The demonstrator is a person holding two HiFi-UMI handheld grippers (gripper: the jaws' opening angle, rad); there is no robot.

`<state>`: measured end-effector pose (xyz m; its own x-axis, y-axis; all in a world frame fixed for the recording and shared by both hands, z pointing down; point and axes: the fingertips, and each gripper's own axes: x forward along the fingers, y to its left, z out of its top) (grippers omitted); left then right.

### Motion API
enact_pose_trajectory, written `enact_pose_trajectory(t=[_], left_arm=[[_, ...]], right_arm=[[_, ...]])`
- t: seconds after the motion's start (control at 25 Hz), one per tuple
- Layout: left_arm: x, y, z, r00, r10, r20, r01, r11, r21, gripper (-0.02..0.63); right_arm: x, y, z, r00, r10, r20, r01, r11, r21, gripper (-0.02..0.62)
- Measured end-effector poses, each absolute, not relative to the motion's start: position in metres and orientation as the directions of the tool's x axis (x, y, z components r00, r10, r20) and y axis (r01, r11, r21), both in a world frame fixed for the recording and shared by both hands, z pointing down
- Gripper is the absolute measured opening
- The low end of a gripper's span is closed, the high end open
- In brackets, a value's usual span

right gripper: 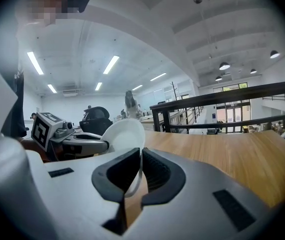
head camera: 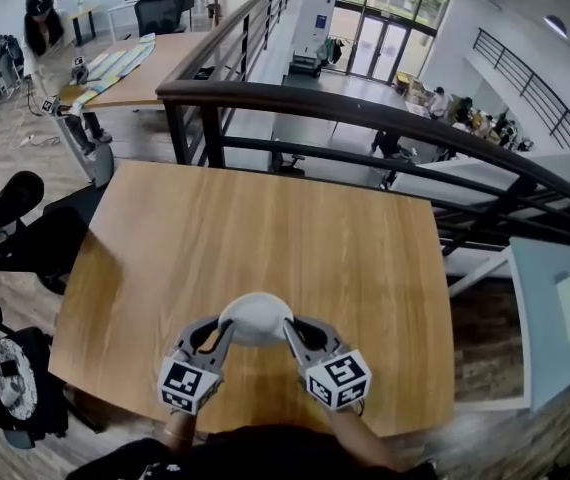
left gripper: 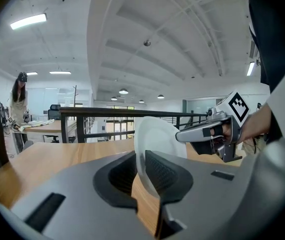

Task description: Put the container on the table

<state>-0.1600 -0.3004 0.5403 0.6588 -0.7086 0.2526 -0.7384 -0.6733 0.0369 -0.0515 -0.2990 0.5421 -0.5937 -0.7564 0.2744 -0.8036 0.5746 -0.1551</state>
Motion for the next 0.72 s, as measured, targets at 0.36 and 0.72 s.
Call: enact_pose_trajectory(t=[0.36,0.72], left_arm=[[-0.153,-0.299,0.561,0.688,-0.673,0.273,-0.707,-0.706,0.041,0.051],[-0.149,-0.295,0.587,0.695,-0.644,0.320,-0.697,-0.714,0.076,0.051]], right_arm=[[-0.049,-0.300,0.569,-0.575,-0.748,0.330,-0.817,0.542,-0.195,0.023],[-0.045,-0.296,0.594,-0.567,-0.730,0.382,-0.824,0.516,-0.235,0.023]])
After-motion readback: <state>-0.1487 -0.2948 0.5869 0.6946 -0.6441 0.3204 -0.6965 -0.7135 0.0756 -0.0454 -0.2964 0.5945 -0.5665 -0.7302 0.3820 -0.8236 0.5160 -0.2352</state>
